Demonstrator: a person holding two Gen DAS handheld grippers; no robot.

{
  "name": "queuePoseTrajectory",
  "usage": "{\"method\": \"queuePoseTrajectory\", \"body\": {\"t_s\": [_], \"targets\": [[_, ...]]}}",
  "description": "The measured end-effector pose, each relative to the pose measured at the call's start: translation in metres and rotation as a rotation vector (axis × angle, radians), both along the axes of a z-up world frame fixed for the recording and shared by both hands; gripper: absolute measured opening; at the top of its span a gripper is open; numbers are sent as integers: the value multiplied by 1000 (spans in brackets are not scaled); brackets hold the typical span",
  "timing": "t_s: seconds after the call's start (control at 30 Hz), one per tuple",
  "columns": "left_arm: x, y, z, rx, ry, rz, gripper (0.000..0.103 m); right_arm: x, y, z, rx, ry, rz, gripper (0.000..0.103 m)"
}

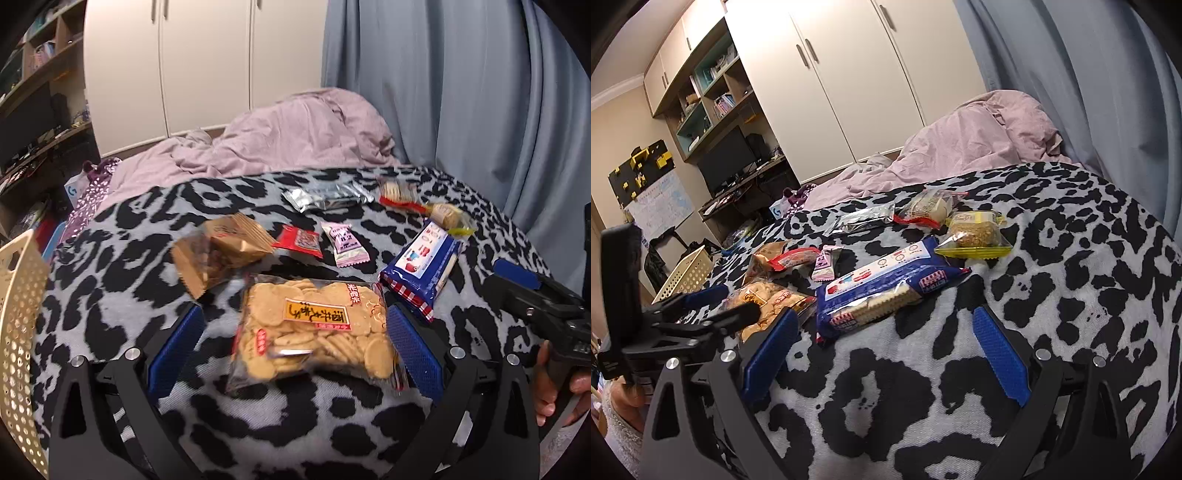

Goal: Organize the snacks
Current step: 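Grasp the round rice-cracker bag with the left gripper and lift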

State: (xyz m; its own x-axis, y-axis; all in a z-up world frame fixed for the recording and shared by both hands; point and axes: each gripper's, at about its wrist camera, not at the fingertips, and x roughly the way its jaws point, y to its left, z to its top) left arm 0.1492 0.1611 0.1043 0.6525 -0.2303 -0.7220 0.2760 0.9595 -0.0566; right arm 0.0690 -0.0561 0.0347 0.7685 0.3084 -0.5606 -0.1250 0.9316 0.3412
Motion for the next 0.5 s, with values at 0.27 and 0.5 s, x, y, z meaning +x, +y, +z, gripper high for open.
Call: {"method": "queuePoseTrajectory", "body": {"t_s": [0.27,0.5], "targets": [[6,-17,-8,20,58,-64,100,2,-7,-3,22,12,-11,95],[9,-25,-11,84,80,-78,100,4,-7,-5,22,18,-12,95]]}}
